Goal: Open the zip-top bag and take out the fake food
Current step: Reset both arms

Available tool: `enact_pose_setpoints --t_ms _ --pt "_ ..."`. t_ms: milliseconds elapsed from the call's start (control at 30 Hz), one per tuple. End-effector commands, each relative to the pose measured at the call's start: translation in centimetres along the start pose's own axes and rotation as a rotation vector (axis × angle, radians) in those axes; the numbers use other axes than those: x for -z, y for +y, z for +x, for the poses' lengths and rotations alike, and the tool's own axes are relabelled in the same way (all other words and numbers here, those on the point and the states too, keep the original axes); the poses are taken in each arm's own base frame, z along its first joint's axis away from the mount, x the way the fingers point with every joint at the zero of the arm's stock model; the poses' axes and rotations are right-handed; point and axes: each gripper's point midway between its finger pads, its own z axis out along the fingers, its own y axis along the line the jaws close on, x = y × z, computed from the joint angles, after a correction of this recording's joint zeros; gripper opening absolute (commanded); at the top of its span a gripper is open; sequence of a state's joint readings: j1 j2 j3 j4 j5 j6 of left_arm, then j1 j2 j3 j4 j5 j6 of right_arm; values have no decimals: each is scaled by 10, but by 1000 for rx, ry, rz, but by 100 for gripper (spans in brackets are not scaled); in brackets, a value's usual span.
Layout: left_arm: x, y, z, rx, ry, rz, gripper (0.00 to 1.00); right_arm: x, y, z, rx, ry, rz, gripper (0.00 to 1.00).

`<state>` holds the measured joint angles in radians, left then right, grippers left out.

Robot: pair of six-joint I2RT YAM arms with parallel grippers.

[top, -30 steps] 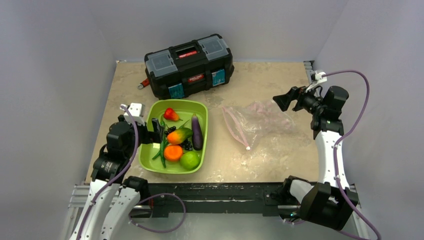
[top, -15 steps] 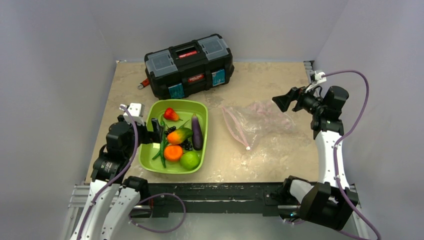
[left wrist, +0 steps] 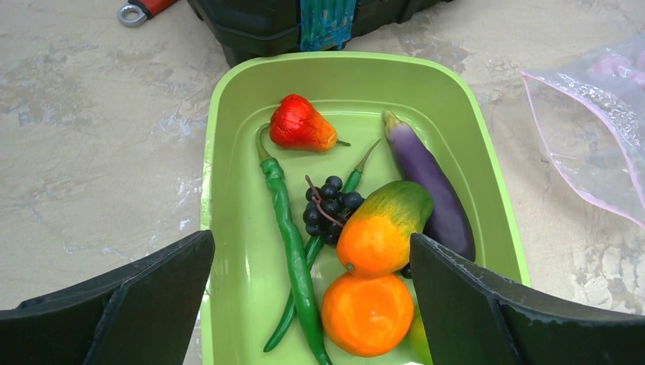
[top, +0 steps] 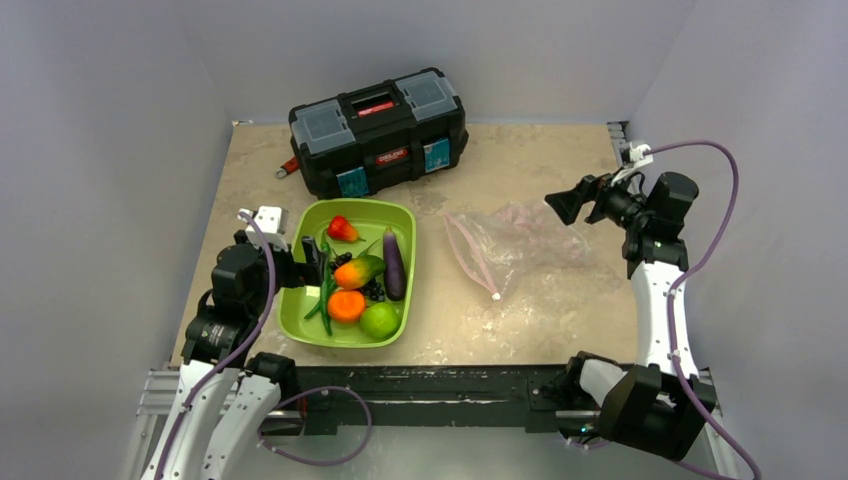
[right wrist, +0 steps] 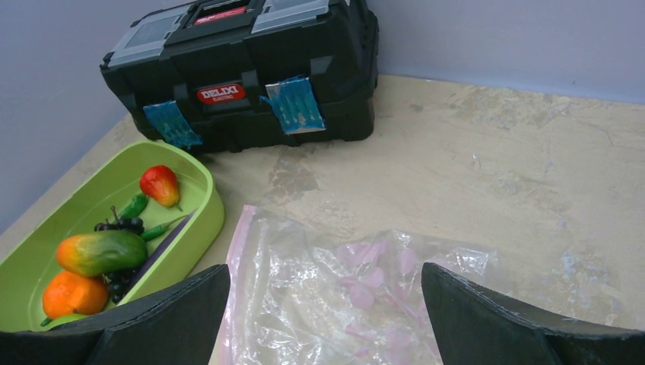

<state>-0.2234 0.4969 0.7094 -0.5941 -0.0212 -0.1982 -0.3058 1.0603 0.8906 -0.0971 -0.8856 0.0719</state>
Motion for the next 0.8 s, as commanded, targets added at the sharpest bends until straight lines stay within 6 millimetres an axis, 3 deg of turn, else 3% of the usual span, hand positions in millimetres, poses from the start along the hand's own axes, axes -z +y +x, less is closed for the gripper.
enact_pose_setpoints --t_ms 0,600,767 --pt "4 -1 -15 6 -46 3 100 2 3 -7 32 -14 -21 99" --pt "3 0 -14 7 -42 0 100 5 1 -8 57 1 -18 99" --pt "3 0 -14 7 -43 -1 100 6 -18 -9 75 -7 87 99"
